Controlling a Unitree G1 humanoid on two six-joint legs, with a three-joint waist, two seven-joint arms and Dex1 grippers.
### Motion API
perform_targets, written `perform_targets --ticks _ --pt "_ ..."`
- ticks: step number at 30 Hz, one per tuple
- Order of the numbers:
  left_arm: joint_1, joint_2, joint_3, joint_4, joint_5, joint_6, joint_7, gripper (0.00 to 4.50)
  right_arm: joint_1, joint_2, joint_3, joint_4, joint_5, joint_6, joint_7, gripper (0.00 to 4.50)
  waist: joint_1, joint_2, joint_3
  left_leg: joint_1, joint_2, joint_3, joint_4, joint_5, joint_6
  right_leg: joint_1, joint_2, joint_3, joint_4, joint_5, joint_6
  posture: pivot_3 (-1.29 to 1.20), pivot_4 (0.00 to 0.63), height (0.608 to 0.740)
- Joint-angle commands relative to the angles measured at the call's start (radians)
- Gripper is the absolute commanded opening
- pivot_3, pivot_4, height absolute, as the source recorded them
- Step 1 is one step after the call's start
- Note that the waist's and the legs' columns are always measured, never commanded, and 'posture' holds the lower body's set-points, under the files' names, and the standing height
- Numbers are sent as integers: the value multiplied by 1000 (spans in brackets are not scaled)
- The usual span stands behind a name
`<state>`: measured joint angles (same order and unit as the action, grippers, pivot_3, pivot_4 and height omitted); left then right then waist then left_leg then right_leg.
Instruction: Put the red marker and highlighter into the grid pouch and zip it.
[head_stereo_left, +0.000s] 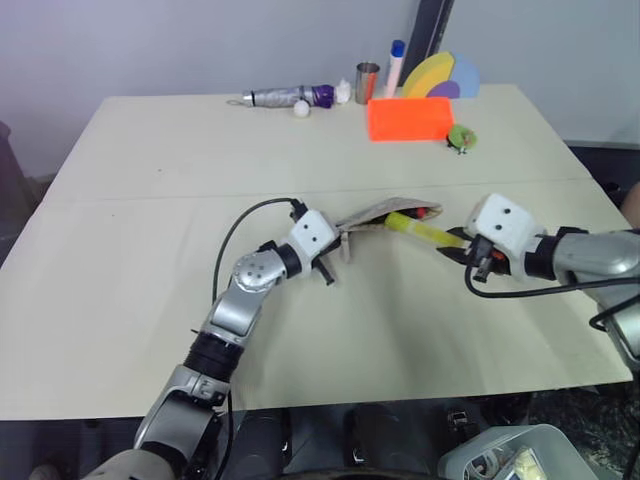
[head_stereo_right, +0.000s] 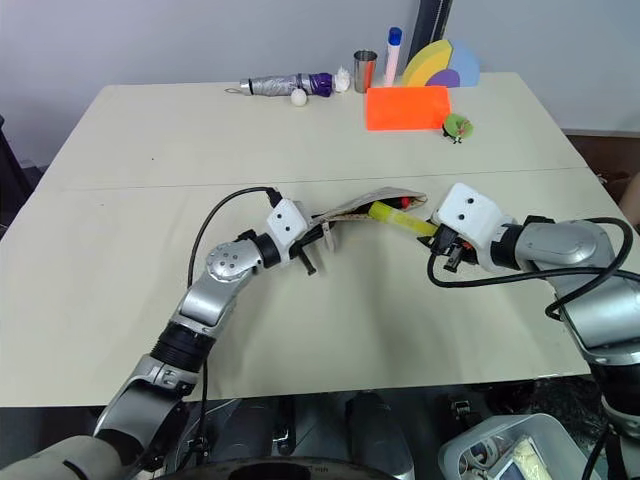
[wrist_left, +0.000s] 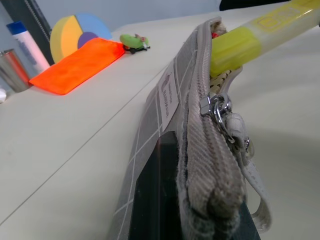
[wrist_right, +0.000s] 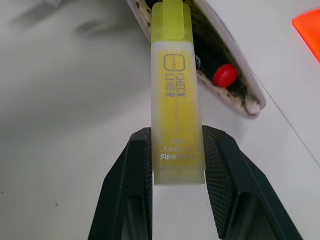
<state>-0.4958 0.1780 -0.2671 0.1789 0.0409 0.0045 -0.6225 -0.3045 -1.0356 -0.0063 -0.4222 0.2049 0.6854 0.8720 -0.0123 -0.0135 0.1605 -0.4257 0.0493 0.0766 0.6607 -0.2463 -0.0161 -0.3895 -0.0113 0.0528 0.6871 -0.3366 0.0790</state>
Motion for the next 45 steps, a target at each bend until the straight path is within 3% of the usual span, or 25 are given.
perform_targets --ticks 1,11,15,19,22,30,33,40,44,45 --pt "-2 20 -46 -48 31 -69 -29 0 -39 -42 35 -38 -34 -34 37 854 0 0 0 0 0 0 0 0 0 0 0 0 0 0 0 0 150 740" --pt "2 58 -121 -66 56 -134 -108 0 -191 -9 262 -55 -187 -64 78 854 0 0 0 0 0 0 0 0 0 0 -1 0 0 0 0 0 150 740" --pt "7 51 -123 -82 54 -121 -112 0 -220 35 276 -58 -197 -39 84 854 1 0 0 0 0 0 1 0 0 0 -1 0 0 0 0 0 150 740" --pt "15 30 -98 -95 24 -79 -100 0 -223 32 217 -64 -174 -17 96 2835 2 0 0 -1 0 0 1 0 0 0 -1 0 0 0 0 0 150 740" --pt "18 16 -74 -104 -3 -41 -94 0 -234 39 96 -85 -109 12 90 4350 1 0 0 -1 0 0 1 0 1 0 -1 0 0 0 0 0 150 740" --pt "-37 -99 78 -99 -181 203 3 0 -184 42 -125 -172 129 176 127 4350 3 0 0 -1 0 -1 1 0 1 1 -1 -1 0 0 0 0 150 740" --pt "-78 -148 135 -86 -242 287 45 0 -138 133 -99 -207 188 234 59 4350 0 -2 0 -1 0 -1 2 -1 1 1 -1 -1 0 0 0 0 150 740" --pt "-98 -189 171 -102 -307 376 83 0 -187 446 -17 -113 155 336 -245 4350 -3 -1 0 -1 0 -1 1 0 0 -1 0 0 2 0 0 0 150 740" --pt "-87 -185 164 -125 -316 392 90 0 -218 532 -26 -69 175 373 -314 4350 0 -1 0 -1 0 0 2 0 0 -1 0 0 1 0 0 0 150 740" --pt "-84 -186 161 -128 -315 393 91 0 -224 548 -27 -54 178 377 -327 4116 1 -1 0 -1 0 0 2 0 0 -1 -1 0 1 0 0 0 150 740"
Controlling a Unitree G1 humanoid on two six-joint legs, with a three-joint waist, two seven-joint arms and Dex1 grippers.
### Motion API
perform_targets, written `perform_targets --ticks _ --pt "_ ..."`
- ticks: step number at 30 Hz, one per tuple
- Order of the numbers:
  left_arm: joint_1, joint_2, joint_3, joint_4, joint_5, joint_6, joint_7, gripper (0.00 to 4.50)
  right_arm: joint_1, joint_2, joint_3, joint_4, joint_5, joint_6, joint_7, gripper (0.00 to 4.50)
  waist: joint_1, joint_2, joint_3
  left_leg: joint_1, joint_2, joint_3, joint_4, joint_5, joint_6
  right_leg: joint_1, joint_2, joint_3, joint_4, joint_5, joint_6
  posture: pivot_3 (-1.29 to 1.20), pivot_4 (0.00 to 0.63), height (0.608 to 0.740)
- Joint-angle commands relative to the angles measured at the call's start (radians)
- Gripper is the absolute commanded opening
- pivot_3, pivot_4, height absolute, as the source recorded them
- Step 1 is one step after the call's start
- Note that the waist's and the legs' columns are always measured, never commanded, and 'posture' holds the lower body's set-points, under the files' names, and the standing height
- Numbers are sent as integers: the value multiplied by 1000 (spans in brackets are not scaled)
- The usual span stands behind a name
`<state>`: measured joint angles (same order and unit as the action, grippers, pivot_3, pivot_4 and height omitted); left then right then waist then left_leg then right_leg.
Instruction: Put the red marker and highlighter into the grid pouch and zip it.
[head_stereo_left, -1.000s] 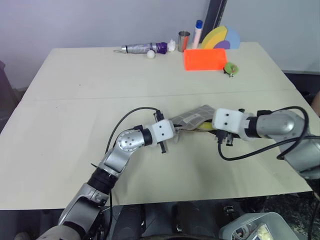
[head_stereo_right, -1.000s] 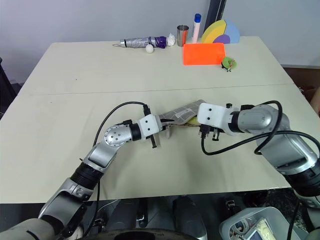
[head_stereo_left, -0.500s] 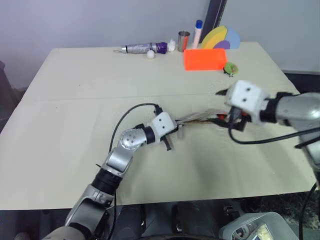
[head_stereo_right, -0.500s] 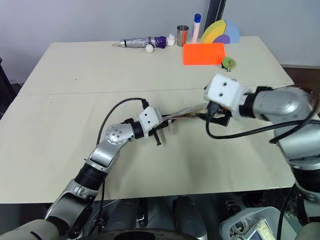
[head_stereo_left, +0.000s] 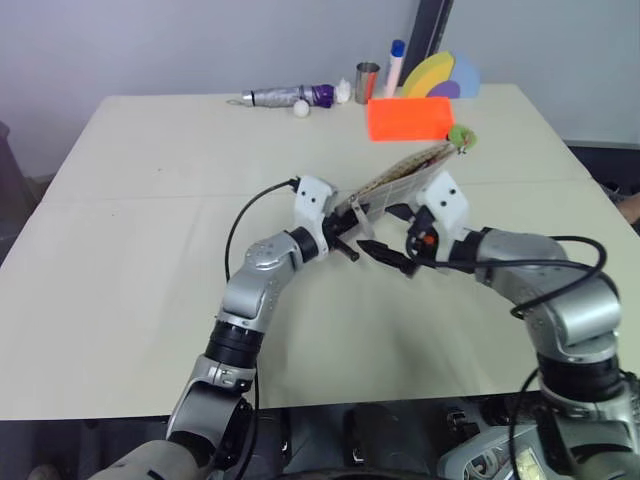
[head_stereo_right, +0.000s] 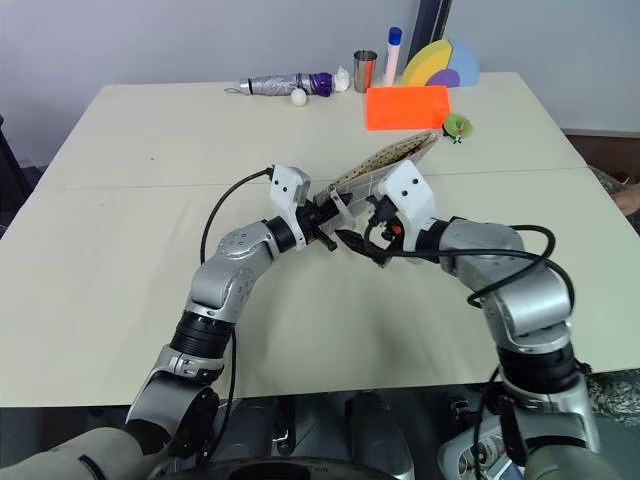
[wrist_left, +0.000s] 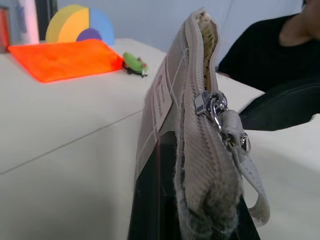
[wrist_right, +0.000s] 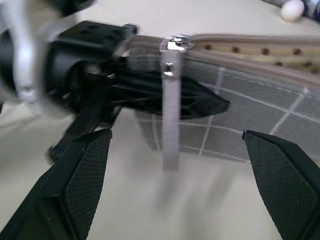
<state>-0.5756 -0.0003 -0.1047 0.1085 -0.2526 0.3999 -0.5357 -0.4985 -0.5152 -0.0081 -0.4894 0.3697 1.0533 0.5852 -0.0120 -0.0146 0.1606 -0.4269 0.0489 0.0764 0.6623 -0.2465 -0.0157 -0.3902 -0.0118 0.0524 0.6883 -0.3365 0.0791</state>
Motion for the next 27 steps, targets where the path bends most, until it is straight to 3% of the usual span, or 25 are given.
perform_targets --ticks 1,4,8,9,19,27 --pt "-2 -7 -2 -61 -22 0 5 0 -34 39 -24 22 16 13 -51 3816 0 0 0 0 0 0 0 0 0 0 0 0 0 0 0 0 150 740" --pt "2 -8 -5 -71 -21 6 11 0 -41 57 -24 44 23 18 -73 2505 0 0 0 0 0 0 0 0 0 0 0 0 0 0 0 0 150 740" --pt "4 -9 -4 -75 -23 8 16 0 -49 78 -38 47 52 32 -84 356 -2 0 0 0 0 0 0 0 0 0 0 0 0 0 0 0 150 740" --pt "5 -7 -5 -75 -20 7 17 0 -50 77 -39 45 57 34 -86 70 -2 0 0 0 0 0 0 0 0 0 0 0 0 0 0 0 150 740" --pt "2 50 -13 -45 18 -38 -3 0 -105 -72 -85 68 16 -23 -90 70 -1 0 0 0 0 0 0 0 0 0 0 0 0 0 0 0 150 740" --pt "47 160 -79 -41 72 -120 -91 0 -228 -269 -133 304 -149 -165 -180 70 -2 0 0 0 0 1 -2 0 0 -1 0 0 -2 0 0 0 150 740"
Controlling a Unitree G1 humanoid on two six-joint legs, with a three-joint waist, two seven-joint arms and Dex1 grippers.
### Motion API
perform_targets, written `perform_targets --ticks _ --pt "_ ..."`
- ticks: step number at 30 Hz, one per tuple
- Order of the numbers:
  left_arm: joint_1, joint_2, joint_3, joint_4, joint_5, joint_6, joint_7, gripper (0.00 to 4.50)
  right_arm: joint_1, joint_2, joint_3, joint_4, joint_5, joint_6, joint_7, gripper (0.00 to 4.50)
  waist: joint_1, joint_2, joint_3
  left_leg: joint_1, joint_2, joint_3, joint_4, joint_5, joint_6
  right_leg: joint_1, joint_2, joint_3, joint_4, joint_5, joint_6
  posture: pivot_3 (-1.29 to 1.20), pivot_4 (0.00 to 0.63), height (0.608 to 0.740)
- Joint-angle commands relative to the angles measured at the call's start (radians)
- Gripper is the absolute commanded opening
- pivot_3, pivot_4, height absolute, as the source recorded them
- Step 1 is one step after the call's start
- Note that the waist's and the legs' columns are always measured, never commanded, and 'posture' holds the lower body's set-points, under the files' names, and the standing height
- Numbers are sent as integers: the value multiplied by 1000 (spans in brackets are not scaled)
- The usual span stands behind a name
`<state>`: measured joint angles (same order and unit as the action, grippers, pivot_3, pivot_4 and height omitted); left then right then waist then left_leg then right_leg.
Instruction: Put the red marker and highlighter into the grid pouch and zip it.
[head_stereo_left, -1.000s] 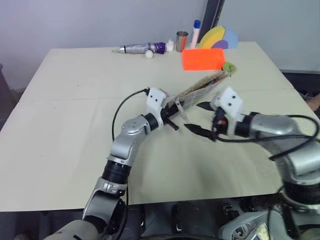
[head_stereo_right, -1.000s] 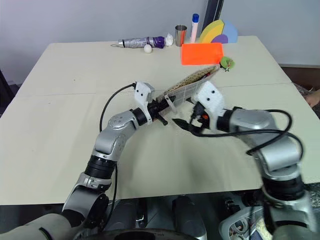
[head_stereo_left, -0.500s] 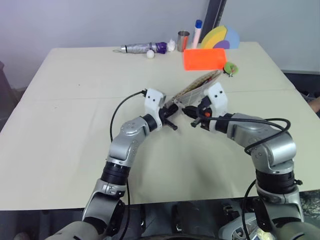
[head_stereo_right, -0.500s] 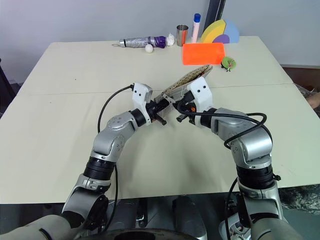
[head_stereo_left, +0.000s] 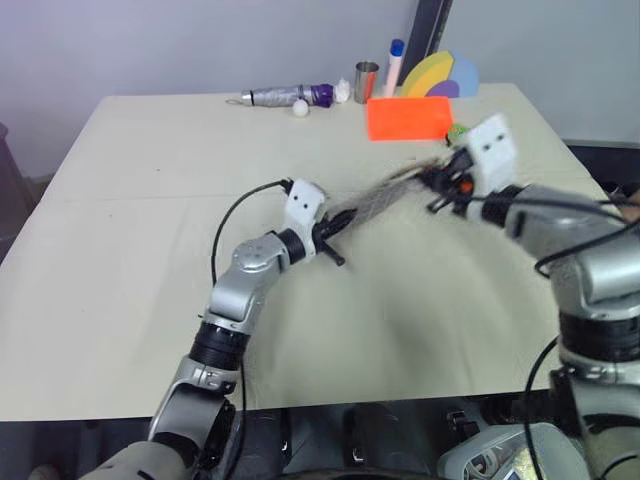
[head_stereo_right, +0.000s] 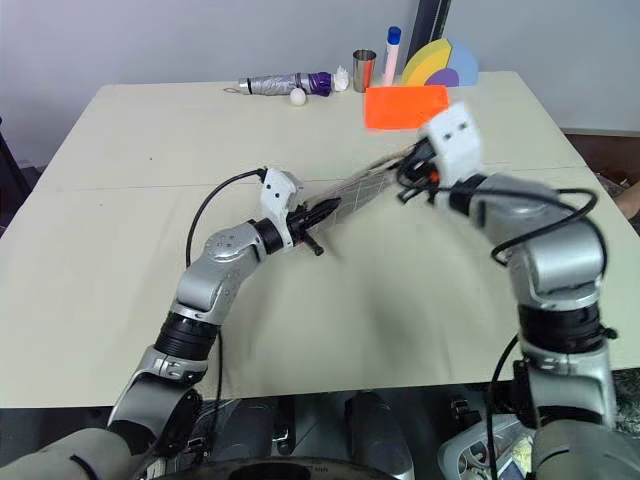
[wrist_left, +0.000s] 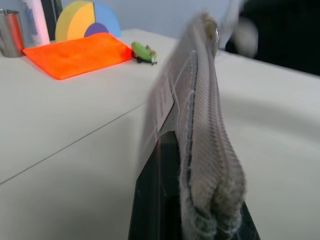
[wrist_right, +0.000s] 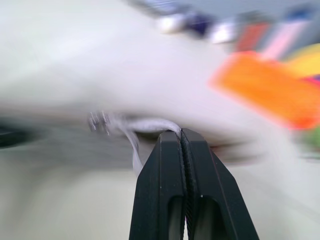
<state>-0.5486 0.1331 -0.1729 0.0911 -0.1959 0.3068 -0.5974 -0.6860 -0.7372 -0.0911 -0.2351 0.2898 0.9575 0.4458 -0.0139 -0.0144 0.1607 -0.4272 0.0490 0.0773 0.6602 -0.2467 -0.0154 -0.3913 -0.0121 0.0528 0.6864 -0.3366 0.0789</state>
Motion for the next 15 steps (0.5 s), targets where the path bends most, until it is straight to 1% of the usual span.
perform_targets --ticks 1,5,7,8,10,12,13,14,15 --pt "23 33 -13 -24 14 -32 -35 0 -44 -58 -48 68 -79 -83 -43 70 0 0 0 0 0 0 0 0 0 0 0 0 0 0 0 0 150 740" --pt "35 50 -14 -31 13 -40 -43 0 -16 -104 -20 87 -92 -112 5 70 -1 0 0 0 0 1 -2 0 0 -1 0 1 -1 0 0 0 150 740" --pt "40 49 -8 -38 -6 -27 -50 0 0 -103 -27 53 -25 -59 71 605 -1 0 0 0 0 1 -2 0 0 -1 0 1 -1 0 0 0 150 740" --pt "41 47 -1 -41 -13 -20 -46 318 15 -110 -25 34 -6 -48 100 927 -2 0 0 0 0 1 -2 0 0 -1 0 1 -1 0 0 0 150 740" --pt "43 49 8 -46 -22 -9 -42 947 38 -124 -20 10 3 -53 133 1848 -3 0 0 0 1 1 -2 0 0 0 0 1 -1 0 0 0 150 740" --pt "54 72 17 -70 -38 7 -69 1965 83 -156 -22 -33 24 -59 188 2972 -2 0 0 0 0 1 -2 0 0 0 0 1 -1 0 0 0 150 740" --pt "62 90 29 -83 -42 16 -74 2383 119 -178 -31 -61 40 -64 226 3403 0 0 0 0 0 1 -2 0 0 0 0 1 -1 0 0 0 150 740" --pt "70 108 44 -95 -48 26 -75 3042 152 -196 -43 -82 51 -71 253 4003 0 0 0 0 0 1 -2 0 0 0 0 1 -1 0 0 0 150 740" --pt "78 123 56 -106 -54 34 -73 3449 175 -207 -56 -94 60 -72 268 4021 0 0 0 0 0 0 -3 0 0 0 0 1 -2 0 0 0 150 740"
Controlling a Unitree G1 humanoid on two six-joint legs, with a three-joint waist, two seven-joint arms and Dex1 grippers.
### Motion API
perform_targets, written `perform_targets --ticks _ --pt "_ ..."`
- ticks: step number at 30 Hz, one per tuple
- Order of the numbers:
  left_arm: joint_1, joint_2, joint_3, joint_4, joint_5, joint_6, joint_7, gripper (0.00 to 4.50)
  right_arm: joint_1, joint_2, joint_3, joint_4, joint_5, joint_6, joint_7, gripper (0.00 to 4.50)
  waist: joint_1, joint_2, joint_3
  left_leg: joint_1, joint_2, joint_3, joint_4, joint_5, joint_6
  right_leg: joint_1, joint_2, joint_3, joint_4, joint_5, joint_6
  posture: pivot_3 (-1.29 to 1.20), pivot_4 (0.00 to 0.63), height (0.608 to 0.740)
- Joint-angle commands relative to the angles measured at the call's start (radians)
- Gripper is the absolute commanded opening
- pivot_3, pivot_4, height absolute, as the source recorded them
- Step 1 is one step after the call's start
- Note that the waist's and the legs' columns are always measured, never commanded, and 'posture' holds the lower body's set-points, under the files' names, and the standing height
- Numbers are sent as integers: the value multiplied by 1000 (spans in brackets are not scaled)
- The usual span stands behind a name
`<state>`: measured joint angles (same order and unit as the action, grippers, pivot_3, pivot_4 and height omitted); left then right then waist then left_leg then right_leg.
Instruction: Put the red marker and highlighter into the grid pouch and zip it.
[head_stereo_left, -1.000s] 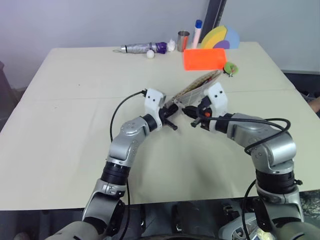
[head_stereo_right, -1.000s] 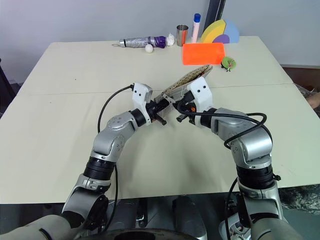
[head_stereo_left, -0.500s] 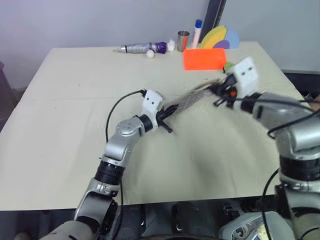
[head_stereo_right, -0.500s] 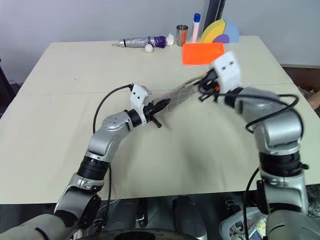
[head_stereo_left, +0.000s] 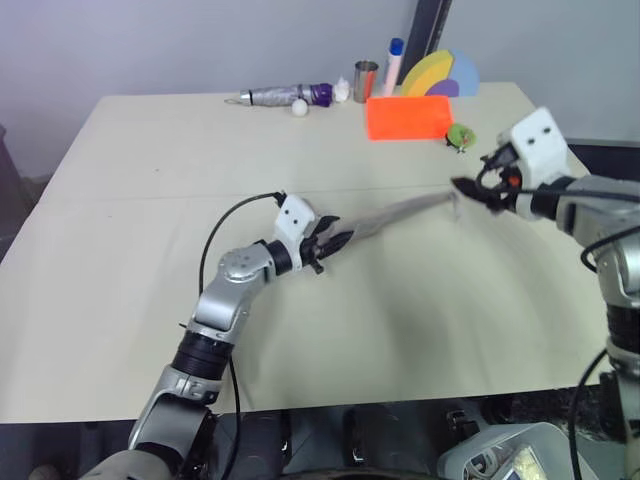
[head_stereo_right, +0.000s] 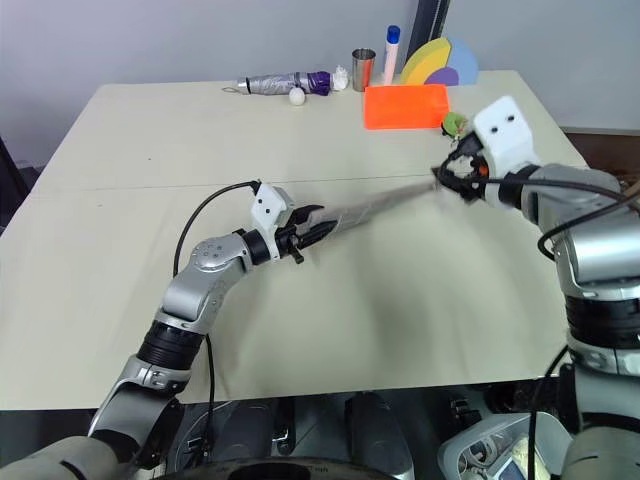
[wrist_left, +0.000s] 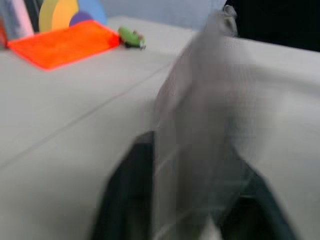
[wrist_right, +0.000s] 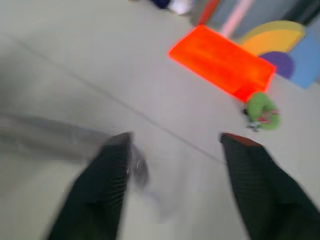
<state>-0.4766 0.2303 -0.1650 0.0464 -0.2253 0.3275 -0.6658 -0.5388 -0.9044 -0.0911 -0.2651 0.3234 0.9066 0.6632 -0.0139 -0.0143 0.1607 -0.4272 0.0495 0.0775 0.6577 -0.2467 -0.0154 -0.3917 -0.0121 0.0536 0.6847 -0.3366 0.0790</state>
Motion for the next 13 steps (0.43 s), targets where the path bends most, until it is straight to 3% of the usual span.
perform_targets --ticks 1,2,7,13 --pt "10 36 56 -69 -30 20 -4 4064 42 -47 -66 -71 33 -20 57 4021 0 0 0 0 0 0 0 0 0 0 0 0 0 0 0 0 150 740" --pt "30 66 87 -94 -56 47 -17 4465 85 -67 -87 -81 36 -42 81 4021 0 0 0 0 0 0 0 0 0 0 0 0 0 0 0 0 150 740" --pt "121 200 244 -155 -159 156 -45 4465 245 -84 -192 -99 74 -117 159 4021 -6 0 0 1 0 0 0 0 0 1 0 -1 0 0 0 0 150 740" --pt "190 294 276 -148 -138 149 -64 4465 281 -12 -207 -79 109 -139 145 4021 -5 -1 0 2 0 0 0 0 0 3 -1 -1 1 0 0 0 150 740"
